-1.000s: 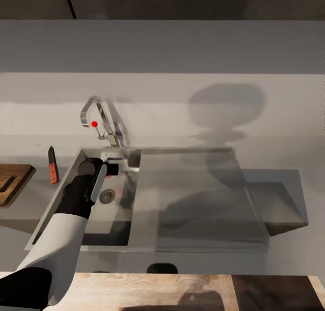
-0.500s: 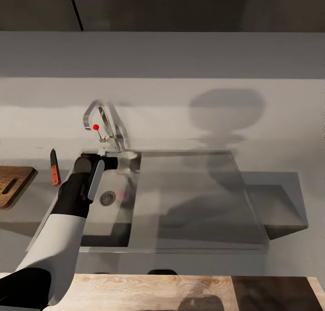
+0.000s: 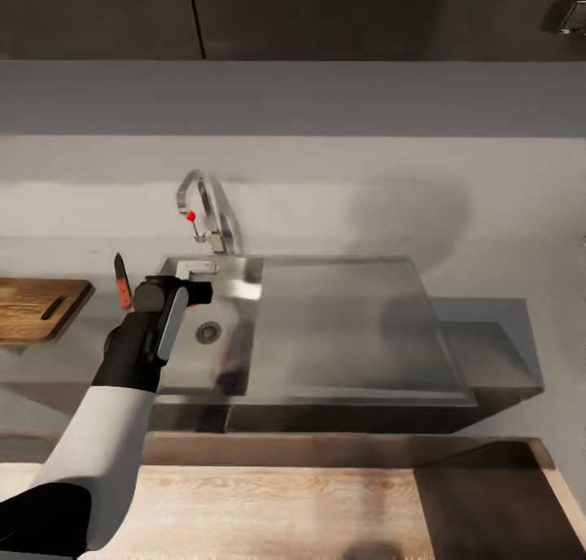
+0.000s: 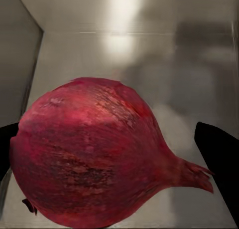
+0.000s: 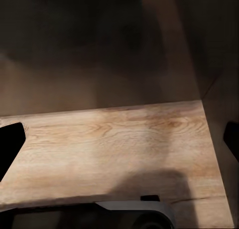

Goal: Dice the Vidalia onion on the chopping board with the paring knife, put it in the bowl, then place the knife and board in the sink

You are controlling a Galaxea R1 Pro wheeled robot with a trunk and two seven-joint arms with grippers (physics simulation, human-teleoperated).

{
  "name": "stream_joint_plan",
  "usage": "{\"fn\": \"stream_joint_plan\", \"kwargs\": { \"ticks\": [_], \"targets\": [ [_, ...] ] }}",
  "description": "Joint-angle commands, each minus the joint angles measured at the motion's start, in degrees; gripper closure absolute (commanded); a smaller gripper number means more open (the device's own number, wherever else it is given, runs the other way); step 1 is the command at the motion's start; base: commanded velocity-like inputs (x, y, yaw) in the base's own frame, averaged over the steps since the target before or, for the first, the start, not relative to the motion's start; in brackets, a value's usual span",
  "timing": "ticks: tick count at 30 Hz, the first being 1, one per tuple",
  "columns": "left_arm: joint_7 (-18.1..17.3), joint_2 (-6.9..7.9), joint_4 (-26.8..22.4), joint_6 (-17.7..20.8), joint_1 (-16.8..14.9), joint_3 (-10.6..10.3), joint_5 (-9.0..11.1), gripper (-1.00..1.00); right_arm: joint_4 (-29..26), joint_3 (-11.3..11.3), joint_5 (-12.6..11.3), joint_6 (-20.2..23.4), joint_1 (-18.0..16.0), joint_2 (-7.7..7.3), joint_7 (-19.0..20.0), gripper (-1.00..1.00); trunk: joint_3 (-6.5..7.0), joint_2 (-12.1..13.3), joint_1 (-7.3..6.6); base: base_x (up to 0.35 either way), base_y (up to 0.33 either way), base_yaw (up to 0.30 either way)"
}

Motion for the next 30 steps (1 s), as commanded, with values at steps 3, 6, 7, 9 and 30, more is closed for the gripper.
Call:
{"fn": "stream_joint_plan", "kwargs": {
  "ticks": [3,6,7,9,30],
  "targets": [
    [0.45,0.32,-1.07,0.21,-0.04,-0.05,0.40,1.00,0.23,0.22,-0.62,-0.05,0.03,-0.02,0.28,-1.00,0.19,-0.10,0.01,-0.259,0.189,0.000],
    [0.45,0.91,-1.55,0.21,-0.03,-0.04,0.40,1.00,0.82,0.21,-0.62,-0.07,0.03,-0.02,0.24,-1.00,0.46,-0.10,0.01,-0.110,0.257,0.000],
    [0.45,1.02,-1.61,0.21,-0.03,-0.04,0.40,1.00,0.90,0.22,-0.62,-0.07,0.03,-0.02,0.22,-1.00,0.55,-0.10,0.01,-0.038,0.288,0.000],
    [0.45,1.15,-1.68,0.21,-0.03,-0.05,0.40,1.00,0.98,0.21,-0.62,-0.07,0.03,-0.02,0.19,-1.00,0.73,-0.10,0.01,-0.023,0.295,0.000],
    [0.45,1.24,-3.44,0.29,-0.03,-0.05,0.49,1.00,1.04,0.19,-0.62,-0.07,0.03,-0.02,0.18,-1.00,2.39,-0.10,0.01,0.042,0.296,0.000]
  ]
}}
